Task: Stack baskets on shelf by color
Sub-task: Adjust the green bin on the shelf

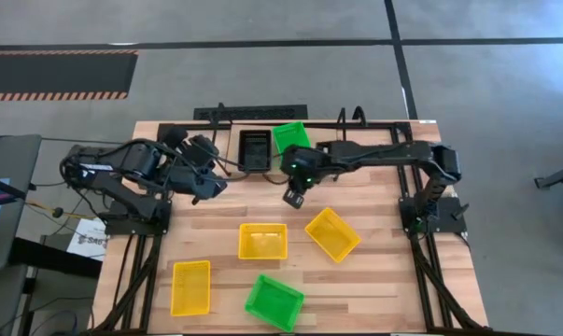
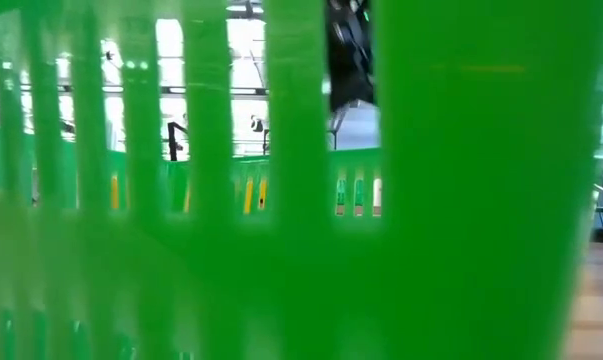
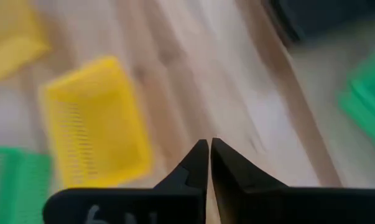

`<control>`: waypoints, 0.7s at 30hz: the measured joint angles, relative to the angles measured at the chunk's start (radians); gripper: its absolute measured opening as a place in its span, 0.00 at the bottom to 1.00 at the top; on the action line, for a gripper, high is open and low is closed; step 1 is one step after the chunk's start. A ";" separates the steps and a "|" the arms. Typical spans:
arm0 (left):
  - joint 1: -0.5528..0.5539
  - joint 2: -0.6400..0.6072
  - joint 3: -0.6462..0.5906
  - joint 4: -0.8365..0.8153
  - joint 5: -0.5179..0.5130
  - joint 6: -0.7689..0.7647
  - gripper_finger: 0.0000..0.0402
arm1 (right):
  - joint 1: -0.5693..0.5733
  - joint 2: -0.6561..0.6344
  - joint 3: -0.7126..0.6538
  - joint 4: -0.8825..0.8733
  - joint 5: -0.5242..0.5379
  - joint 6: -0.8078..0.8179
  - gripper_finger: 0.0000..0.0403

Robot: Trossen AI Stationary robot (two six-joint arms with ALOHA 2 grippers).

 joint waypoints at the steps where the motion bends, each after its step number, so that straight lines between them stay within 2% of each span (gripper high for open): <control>1: 0.000 0.000 0.000 0.000 0.000 0.002 0.00 | 0.011 0.010 0.042 -0.002 0.000 -0.029 0.08; 5: 0.000 0.000 0.000 0.000 -0.003 -0.007 0.00 | 0.027 0.037 0.167 -0.005 0.000 -0.134 0.07; 11: 0.000 0.000 0.000 0.000 -0.005 -0.061 0.00 | -0.031 0.074 0.249 -0.105 -0.054 -0.290 0.08; 16: 0.000 0.000 0.000 0.000 -0.004 -0.096 0.00 | -0.089 0.077 0.270 -0.222 -0.041 -0.434 0.11; 21: 0.000 0.000 0.000 0.000 -0.006 -0.115 0.00 | -0.137 0.077 0.270 -0.303 0.026 -0.535 0.17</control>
